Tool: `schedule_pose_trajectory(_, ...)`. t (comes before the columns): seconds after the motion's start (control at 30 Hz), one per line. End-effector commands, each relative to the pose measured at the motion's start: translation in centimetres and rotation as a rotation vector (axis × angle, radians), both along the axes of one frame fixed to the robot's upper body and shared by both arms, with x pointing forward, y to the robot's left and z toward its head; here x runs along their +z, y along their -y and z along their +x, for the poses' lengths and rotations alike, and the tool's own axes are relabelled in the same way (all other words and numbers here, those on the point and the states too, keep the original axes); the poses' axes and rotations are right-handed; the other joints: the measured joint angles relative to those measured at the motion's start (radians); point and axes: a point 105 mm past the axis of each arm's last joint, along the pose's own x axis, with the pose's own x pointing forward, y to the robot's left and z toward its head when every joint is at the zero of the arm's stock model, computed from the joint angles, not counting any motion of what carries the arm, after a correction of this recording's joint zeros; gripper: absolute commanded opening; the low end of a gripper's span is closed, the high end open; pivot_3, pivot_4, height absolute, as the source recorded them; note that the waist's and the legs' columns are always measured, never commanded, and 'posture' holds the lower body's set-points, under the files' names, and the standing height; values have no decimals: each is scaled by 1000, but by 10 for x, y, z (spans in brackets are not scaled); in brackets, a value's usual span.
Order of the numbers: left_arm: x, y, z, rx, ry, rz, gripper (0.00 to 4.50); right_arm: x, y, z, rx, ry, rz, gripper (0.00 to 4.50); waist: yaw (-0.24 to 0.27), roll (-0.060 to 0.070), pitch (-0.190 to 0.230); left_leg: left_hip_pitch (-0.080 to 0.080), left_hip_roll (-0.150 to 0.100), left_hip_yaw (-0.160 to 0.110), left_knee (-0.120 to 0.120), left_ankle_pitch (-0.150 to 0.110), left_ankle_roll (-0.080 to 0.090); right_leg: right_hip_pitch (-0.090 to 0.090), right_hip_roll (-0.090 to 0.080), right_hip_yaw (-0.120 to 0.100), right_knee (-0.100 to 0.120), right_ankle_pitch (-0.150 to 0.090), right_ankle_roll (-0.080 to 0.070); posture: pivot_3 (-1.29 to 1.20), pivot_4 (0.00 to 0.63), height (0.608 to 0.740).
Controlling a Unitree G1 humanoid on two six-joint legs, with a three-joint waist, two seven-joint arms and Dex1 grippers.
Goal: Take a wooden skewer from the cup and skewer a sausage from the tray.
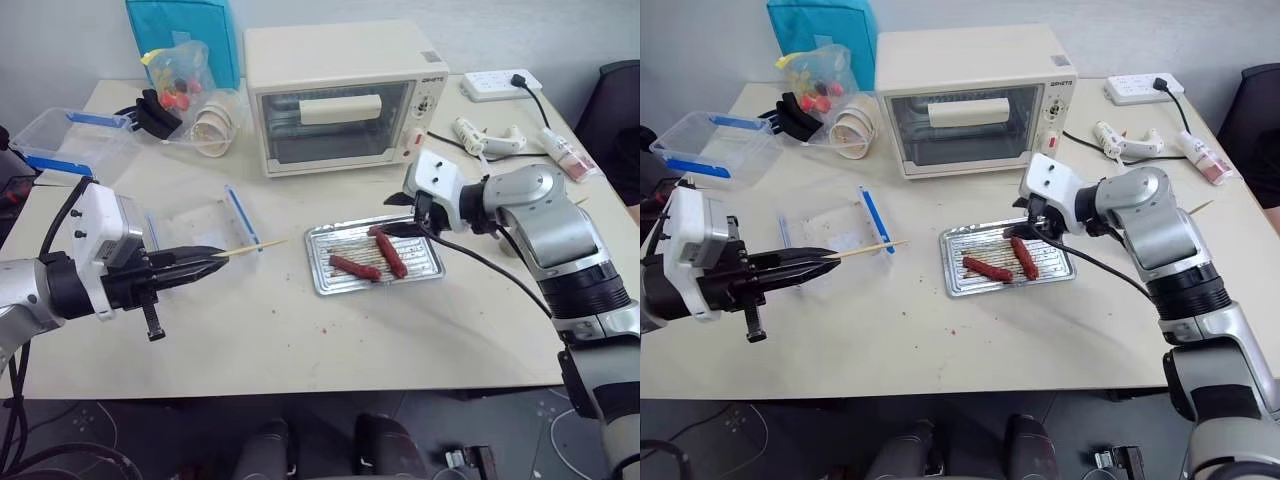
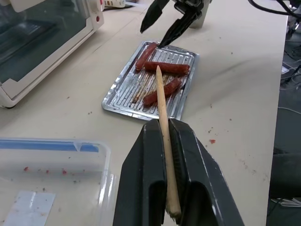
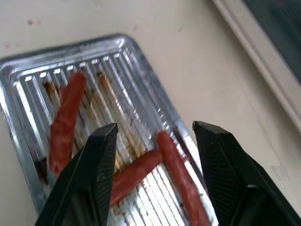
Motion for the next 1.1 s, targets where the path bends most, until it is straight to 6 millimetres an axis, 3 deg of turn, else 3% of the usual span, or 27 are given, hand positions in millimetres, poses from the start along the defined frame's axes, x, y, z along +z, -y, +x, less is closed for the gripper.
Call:
schedule_pose_trajectory(0.03,6,2,-1,-14,42,14,0,18,7,8,20,72,-50,2604,-2,0,0,0,0,0,0,0,0,0,0,0,0,0,0,0,150,740)
schedule_pose_trajectory(0.27,7,2,-2,-12,46,15,0,17,16,18,-12,61,-81,2604,-13,0,0,0,1,-1,0,0,0,0,0,0,0,0,0,0,150,740)
schedule_pose_trajectory(0.47,7,3,-3,-12,48,18,0,13,12,2,-76,-56,6,2604,-18,0,0,0,1,-1,0,0,0,0,0,0,0,0,0,0,150,740)
schedule_pose_trajectory(0.7,8,5,0,-19,52,12,0,-15,11,-13,-196,-121,56,2604,-12,0,0,-1,0,-1,1,0,0,0,-1,0,0,0,0,0,150,740)
schedule_pose_trajectory(1.1,9,7,3,-32,55,11,0,-23,6,-15,-218,-153,76,2604,-16,0,0,0,0,-1,0,0,0,0,0,0,0,0,0,0,150,740)
